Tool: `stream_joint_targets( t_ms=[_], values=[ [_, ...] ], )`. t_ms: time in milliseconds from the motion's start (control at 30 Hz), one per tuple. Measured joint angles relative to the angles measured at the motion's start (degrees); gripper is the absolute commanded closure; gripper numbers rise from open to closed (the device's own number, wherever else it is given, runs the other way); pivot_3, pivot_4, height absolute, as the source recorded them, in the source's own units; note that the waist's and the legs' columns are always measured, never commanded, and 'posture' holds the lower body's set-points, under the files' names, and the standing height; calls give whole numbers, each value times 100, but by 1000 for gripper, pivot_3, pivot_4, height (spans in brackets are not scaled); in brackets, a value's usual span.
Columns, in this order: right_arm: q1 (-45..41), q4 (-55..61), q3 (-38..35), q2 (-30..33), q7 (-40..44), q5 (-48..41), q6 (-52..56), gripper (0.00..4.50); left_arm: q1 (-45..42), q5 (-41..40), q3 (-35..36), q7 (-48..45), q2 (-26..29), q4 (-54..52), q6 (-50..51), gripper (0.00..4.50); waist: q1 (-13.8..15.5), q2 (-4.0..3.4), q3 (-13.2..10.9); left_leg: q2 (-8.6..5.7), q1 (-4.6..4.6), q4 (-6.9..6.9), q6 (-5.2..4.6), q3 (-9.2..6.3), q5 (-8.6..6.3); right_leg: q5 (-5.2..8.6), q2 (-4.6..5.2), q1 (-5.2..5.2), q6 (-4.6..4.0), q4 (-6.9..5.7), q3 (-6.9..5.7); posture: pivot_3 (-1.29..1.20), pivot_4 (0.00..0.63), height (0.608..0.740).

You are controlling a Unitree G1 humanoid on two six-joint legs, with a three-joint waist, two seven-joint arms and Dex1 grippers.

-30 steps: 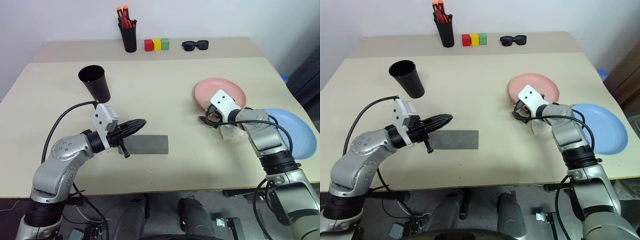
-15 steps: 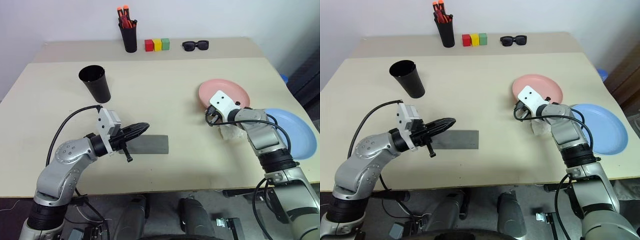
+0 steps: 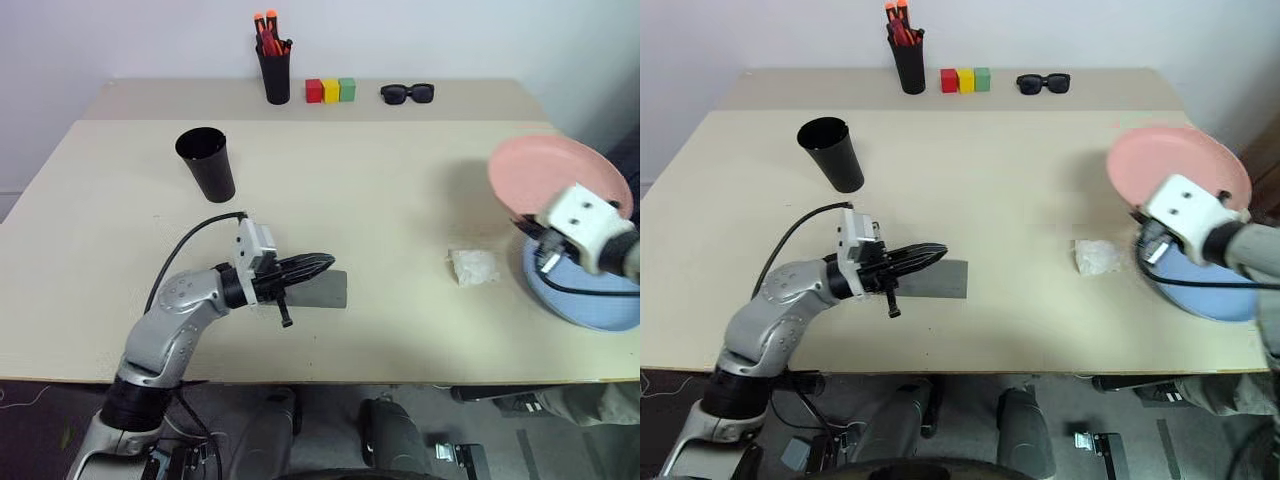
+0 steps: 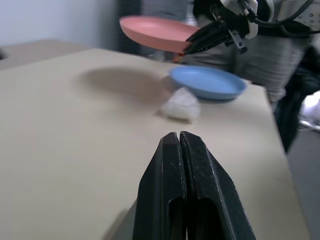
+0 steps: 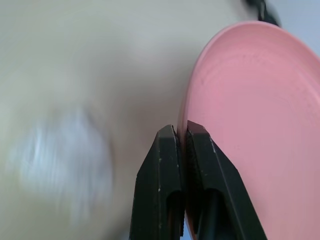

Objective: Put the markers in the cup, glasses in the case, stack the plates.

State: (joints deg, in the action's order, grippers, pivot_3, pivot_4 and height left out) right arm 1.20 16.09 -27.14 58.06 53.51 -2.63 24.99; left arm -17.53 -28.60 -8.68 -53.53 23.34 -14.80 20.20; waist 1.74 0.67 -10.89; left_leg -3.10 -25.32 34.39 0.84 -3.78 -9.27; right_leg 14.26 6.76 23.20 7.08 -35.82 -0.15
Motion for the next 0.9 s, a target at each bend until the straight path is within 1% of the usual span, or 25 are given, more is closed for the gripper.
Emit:
stream_joint_targets(
  t_ms=[67,133,200,300,333,367,400,433,500,600,667,767,833,900],
  values=[
    [650,225,-486,-10,185,-2,173,4434,-149,65,-174,-155,-77,188,-110,4500,-15,-10,6,1,0,1,-1,4,-1,0,0,1,0,0,1,0,150,740],
    [1018,372,-748,-56,213,14,252,4434,-248,101,-239,-248,-151,342,-187,4500,-60,-14,8,4,1,2,-1,4,-1,0,0,0,-1,0,3,0,150,740],
    [1242,444,-800,-107,201,18,268,4434,-320,154,-287,-293,-177,416,-220,4500,-109,-14,8,6,1,4,-1,4,-1,0,0,-1,-1,0,3,0,150,740],
    [1309,465,-782,-238,169,-92,480,3540,-352,192,-310,-346,-233,481,-241,4500,-119,-15,9,8,1,6,-1,4,-1,0,1,-1,-1,-1,4,0,150,740],
    [1254,465,-763,-238,140,-128,559,3117,-351,193,-310,-349,-233,489,-242,4500,-113,-15,9,8,1,6,-1,3,-1,0,1,-1,-1,-1,4,0,150,740],
    [1206,465,-757,-236,132,-162,587,2478,-349,194,-310,-349,-234,491,-242,4500,-104,-15,9,8,0,9,-1,3,-1,0,1,-1,-1,0,4,0,150,740],
    [1165,465,-741,-230,130,-191,591,2141,-342,193,-305,-344,-233,488,-241,4500,-100,-15,9,8,-1,10,-2,2,-1,0,2,-2,-1,0,3,0,150,740],
    [1100,466,-697,-217,115,-213,582,1547,-318,192,-291,-323,-230,477,-232,4500,-98,-15,8,7,-2,12,-3,3,-2,1,2,-3,-1,1,3,0,150,740],
    [971,457,-576,-192,72,-213,542,633,-248,185,-255,-266,-218,432,-201,4500,-99,-15,8,7,-3,16,-6,3,-4,1,3,-4,-1,2,4,0,150,740],
    [648,433,-265,-186,30,-296,466,633,-93,176,-127,-156,-182,237,-154,4500,-113,-14,8,9,-3,20,-8,2,-6,1,3,-5,-1,2,4,0,150,740],
    [211,466,171,-303,-34,-444,473,633,8,171,-94,-48,-124,47,-84,4500,-122,-14,8,11,-3,23,-8,1,-6,0,2,-6,-1,2,3,0,150,740],
    [-138,507,848,-523,-122,-544,473,633,88,158,-68,114,-127,-172,-5,4500,-95,-13,7,9,-7,27,-10,-4,-7,1,4,-6,-1,4,3,0,150,740],
    [-266,471,1205,-580,-218,-537,474,633,110,147,-47,199,-111,-247,91,4500,-67,-15,5,3,-14,36,-15,-12,-10,2,7,-7,2,4,3,0,150,740],
    [-565,245,1556,-764,-460,-405,429,633,112,94,-18,317,-116,-346,195,4500,-98,-13,6,3,-12,45,-20,-21,-15,2,7,-18,1,15,2,0,150,740]
  ],
)
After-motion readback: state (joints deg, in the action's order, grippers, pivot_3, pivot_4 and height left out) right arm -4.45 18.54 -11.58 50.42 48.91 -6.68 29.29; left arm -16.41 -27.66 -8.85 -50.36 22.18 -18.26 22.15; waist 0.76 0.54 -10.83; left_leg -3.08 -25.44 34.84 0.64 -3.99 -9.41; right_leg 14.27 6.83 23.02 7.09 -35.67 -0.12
